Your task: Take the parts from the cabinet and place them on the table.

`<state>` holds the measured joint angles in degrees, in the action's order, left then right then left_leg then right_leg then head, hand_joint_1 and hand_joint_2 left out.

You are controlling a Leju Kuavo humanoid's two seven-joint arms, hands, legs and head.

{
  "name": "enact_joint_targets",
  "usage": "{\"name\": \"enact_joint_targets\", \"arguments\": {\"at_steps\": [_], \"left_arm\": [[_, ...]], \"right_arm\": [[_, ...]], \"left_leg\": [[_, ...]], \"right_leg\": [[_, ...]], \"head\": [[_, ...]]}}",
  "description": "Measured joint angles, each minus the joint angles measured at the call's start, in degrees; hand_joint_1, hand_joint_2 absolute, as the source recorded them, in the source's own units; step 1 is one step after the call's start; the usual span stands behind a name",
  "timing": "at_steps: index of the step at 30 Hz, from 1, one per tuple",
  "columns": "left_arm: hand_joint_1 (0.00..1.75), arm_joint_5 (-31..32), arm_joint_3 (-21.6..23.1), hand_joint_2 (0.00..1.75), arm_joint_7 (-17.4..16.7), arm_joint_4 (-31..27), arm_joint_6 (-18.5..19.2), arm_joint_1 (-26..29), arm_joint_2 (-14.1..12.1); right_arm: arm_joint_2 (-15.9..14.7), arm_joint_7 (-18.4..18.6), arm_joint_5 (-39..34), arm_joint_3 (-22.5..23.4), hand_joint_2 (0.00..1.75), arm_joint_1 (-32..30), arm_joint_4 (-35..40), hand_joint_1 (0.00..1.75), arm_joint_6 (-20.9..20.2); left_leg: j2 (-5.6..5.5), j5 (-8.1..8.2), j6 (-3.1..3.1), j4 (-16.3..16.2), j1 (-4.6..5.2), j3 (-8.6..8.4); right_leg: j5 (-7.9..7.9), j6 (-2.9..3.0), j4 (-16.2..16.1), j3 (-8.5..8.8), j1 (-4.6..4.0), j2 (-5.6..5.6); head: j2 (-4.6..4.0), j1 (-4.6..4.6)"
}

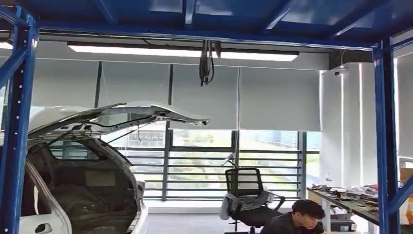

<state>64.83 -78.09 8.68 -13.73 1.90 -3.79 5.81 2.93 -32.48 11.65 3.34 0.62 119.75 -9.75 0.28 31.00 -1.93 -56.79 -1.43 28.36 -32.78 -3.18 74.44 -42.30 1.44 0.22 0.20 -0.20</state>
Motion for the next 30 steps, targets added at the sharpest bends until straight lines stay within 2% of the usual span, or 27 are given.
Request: {"name": "enact_joint_targets", "arguments": {"at_steps": [1, 2, 3, 4, 5, 8, 9, 10, 12, 13, 14, 15, 16, 18, 19, 20, 21, 23, 24, 25, 26, 28, 29, 30], "left_arm": [[0.0, 0.0, 0.0, 1.75, 0.0, 0.0, 0.04, 0.02, 0.02], [0.0, 0.0, -0.02, 1.75, 0.02, 0.0, 0.09, 0.03, 0.02], [0.0, 0.0, -0.02, 1.75, 0.09, 0.0, 0.13, 0.02, 0.04], [0.0, 0.0, 0.0, 1.75, 0.18, 0.0, 0.26, -0.03, 0.02], [0.0, 0.07, 0.0, 1.75, 0.28, 0.0, 0.35, -0.17, 0.02], [0.0, 0.15, 0.0, 1.75, 0.35, 0.0, 0.48, -0.24, 0.04], [0.0, 0.15, 0.0, 1.75, 0.39, 0.0, 0.48, -0.3, 0.02], [0.0, 0.15, 0.0, 1.75, 0.48, 0.0, 0.5, -0.36, 0.04], [0.0, 0.15, 0.0, 1.75, 0.48, 0.0, 0.5, -0.32, 0.07], [0.0, 0.15, 0.0, 1.75, 0.48, 0.0, 0.5, -0.3, 0.07], [0.0, 0.15, 0.0, 1.75, 0.48, 0.0, 0.5, -0.19, 0.07], [0.0, 0.15, 0.0, 1.75, 0.48, 0.0, 0.5, -0.1, 0.07], [0.0, 0.15, 0.0, 1.75, 0.48, 0.0, 0.5, -0.1, 0.07], [0.0, 0.17, 0.0, 1.75, 0.52, 0.0, 0.59, -0.24, 0.07], [0.0, 0.15, 0.0, 1.75, 0.55, 0.0, 0.57, -0.34, 0.0], [0.0, 0.15, 0.02, 1.75, 0.61, 0.0, 0.59, -0.51, 0.02], [0.0, 0.15, 0.02, 1.75, 0.66, 0.0, 0.59, -0.54, 0.02], [0.0, 0.17, 0.02, 1.75, 0.68, 0.0, 0.59, -0.29, 0.02], [0.0, 0.17, 0.02, 1.75, 0.68, 0.0, 0.59, -0.23, 0.11], [0.0, 0.24, 0.02, 1.75, 0.68, 0.0, 0.55, -0.41, 0.09], [0.0, 0.24, 0.02, 1.75, 0.72, 0.0, 0.55, -0.47, 0.02], [0.0, 0.35, 0.02, 1.75, 0.7, 0.0, 0.61, -0.46, 0.02], [0.0, 0.44, 0.02, 1.75, 0.7, 0.0, 0.61, -0.4, 0.02], [0.0, 0.48, 0.02, 1.75, 0.7, 0.0, 0.63, -0.37, 0.02]], "right_arm": [[-0.13, 0.11, 0.0, 0.0, 1.75, 0.01, -0.07, 1.75, -0.07], [-0.2, 0.11, -0.02, -0.02, 1.75, 0.04, -0.09, 1.75, -0.26], [-0.26, 0.11, -0.13, -0.02, 1.75, 0.1, -0.11, 1.75, -0.42], [-0.31, -0.04, -0.29, -0.07, 1.75, 0.18, -0.26, 1.75, -0.5], [-0.31, -0.18, -0.42, -0.07, 1.75, 0.21, -0.17, 1.75, -0.57], [-0.39, -0.35, -0.39, -0.02, 1.75, 0.12, -0.17, 1.75, -0.61], [-0.37, -0.5, -0.35, -0.07, 1.75, 0.18, -0.09, 1.75, -0.61], [-0.37, -0.59, -0.31, -0.13, 1.75, 0.26, 0.06, 1.75, -0.7], [-0.37, -0.63, -0.31, -0.31, 1.75, 0.28, 0.13, 1.75, -0.81], [-0.37, -0.63, -0.28, -0.33, 1.75, 0.26, 0.13, 1.75, -0.87], [-0.37, -0.63, -0.24, -0.35, 1.75, 0.24, 0.13, 1.75, -0.92], [-0.37, -0.63, -0.24, -0.37, 1.75, 0.22, 0.13, 1.75, -0.92], [-0.39, -0.63, -0.24, -0.39, 1.75, 0.24, 0.13, 1.75, -0.98], [-0.39, -0.63, -0.24, -0.42, 1.75, 0.31, 0.13, 1.75, -1.09], [-0.42, -0.63, -0.26, -0.46, 1.75, 0.38, 0.11, 1.75, -1.09], [-0.52, -0.63, -0.26, -0.48, 1.75, 0.45, 0.11, 1.75, -1.14], [-0.63, -0.61, -0.26, -0.5, 1.75, 0.49, 0.09, 1.75, -1.27], [-0.79, -0.61, -0.26, -0.72, 1.75, 0.47, 0.04, 1.75, -1.62], [-0.94, -0.61, -0.28, -0.83, 1.75, 0.5, 0.0, 1.75, -1.66], [-1.16, -0.63, -0.41, -0.83, 1.75, 0.54, -0.07, 1.75, -1.7], [-1.36, -0.63, -0.39, -0.94, 1.75, 0.73, -0.13, 1.75, -1.86], [-1.64, -0.61, -0.46, -1.18, 1.75, 0.79, -0.46, 1.75, -2.03], [-1.81, -0.63, -0.59, -1.36, 1.75, 0.78, -0.61, 1.75, -2.14], [-1.97, -0.63, -0.66, -1.46, 1.75, 0.81, -0.76, 1.75, -2.23]], "left_leg": [[-0.06, 0.29, 0.4, -0.01, -0.22, -0.39], [-0.12, 0.63, 0.76, -0.06, -0.42, -0.93], [-0.16, 1.04, 1.19, -0.1, -0.55, -1.5], [-0.17, 1.27, 1.56, -0.01, -0.26, -1.43], [-0.21, 1.4, 1.95, -0.31, -0.23, -1.27], [-0.1, 1.23, 2.58, 0.12, -0.37, -1.39], [-0.12, 2.1, 2.8, -0.35, -0.56, -1.36], [-0.12, 3.76, 2.74, -2.35, -0.44, -0.42], [-0.14, 8.61, 2.74, -11.45, -0.33, 3.71], [-0.14, 10.39, 2.7, -16.15, -0.2, 5.91], [-0.15, 10.69, 2.55, -18.62, -0.06, 7.1], [-0.15, 9.72, 2.34, -18.19, 0.1, 6.97], [-0.15, 7.55, 1.96, -15.2, 0.29, 5.61], [-0.17, 2.09, 0.97, -4.84, 0.75, 0.62], [-0.2, 1.59, 0.58, -1.56, 1.05, -0.79], [-0.21, 1.39, 0.87, -0.71, 1.03, -0.82], [-0.22, 1.25, 0.99, -0.96, 1.15, -0.41], [-0.29, 0.63, 0.59, -1.0, 1.45, -0.17], [-0.08, -0.22, 0.24, -0.46, 0.85, 0.07], [0.07, -0.7, -0.23, -0.49, 0.89, 0.56], [0.15, -1.14, -0.54, -0.5, 0.91, 1.13], [0.28, -1.94, -0.67, -0.58, 1.0, 2.24], [0.35, -2.31, -0.66, -0.65, 1.02, 2.82], [0.39, -2.71, -0.61, -0.72, 1.02, 3.39]], "right_leg": [[2.72, -0.13, -3.96, 1.77, 0.1, -0.03], [5.67, -0.2, -9.21, 4.19, 0.19, -0.09], [7.86, -0.27, -14.25, 6.35, 0.32, -0.21], [6.65, -0.13, -14.33, 7.05, -0.26, -0.11], [6.23, 0.75, -15.39, 7.27, -0.26, -0.07], [6.02, 1.97, -14.93, 6.76, -0.44, 0.11], [6.2, 2.44, -15.35, 6.91, -0.12, -0.05], [6.22, 2.82, -15.39, 6.88, -0.22, -0.15], [6.29, 3.25, -15.38, 6.65, -0.51, -0.27], [6.38, 3.4, -15.37, 6.48, -0.71, -0.29], [6.47, 3.53, -15.36, 6.35, -0.87, -0.27], [6.58, 3.69, -15.36, 6.28, -1.02, -0.24], [6.66, 3.78, -15.35, 6.22, -1.13, -0.2], [6.91, 3.72, -15.31, 6.23, -1.29, -0.1], [7.12, 3.45, -15.27, 6.17, -1.41, -0.11], [7.33, 3.18, -15.02, 5.83, -1.66, -0.03], [7.72, 2.76, -15.09, 5.59, -1.51, -0.13], [8.5, 1.96, -15.45, 5.61, -1.27, -0.1], [8.3, 1.64, -15.25, 5.25, -1.19, 0.01], [6.2, 1.32, -14.08, 4.87, -1.2, -0.03], [3.13, 1.06, -11.2, 3.96, -1.08, -0.03], [-2.51, 0.57, -2.3, 1.65, -0.9, -0.06], [-3.76, 0.39, 1.2, 1.08, -0.89, -0.06], [-3.38, 0.3, 1.75, 1.8, -0.89, -0.08]], "head": [[0.0, 0.0], [0.0, 0.0], [0.0, 0.0], [0.0, 0.0], [0.04, 0.07], [0.02, 0.04], [0.02, 0.04], [0.0, 0.04], [0.0, 0.04], [0.0, 0.04], [0.0, 0.04], [0.0, 0.04], [0.0, 0.04], [0.0, 0.04], [0.0, 0.04], [0.0, 0.04], [0.0, 0.04], [0.0, 0.04], [0.0, 0.04], [0.0, 0.04], [0.0, 0.04], [0.0, 0.04], [0.0, 0.04], [0.0, 0.04]]}}
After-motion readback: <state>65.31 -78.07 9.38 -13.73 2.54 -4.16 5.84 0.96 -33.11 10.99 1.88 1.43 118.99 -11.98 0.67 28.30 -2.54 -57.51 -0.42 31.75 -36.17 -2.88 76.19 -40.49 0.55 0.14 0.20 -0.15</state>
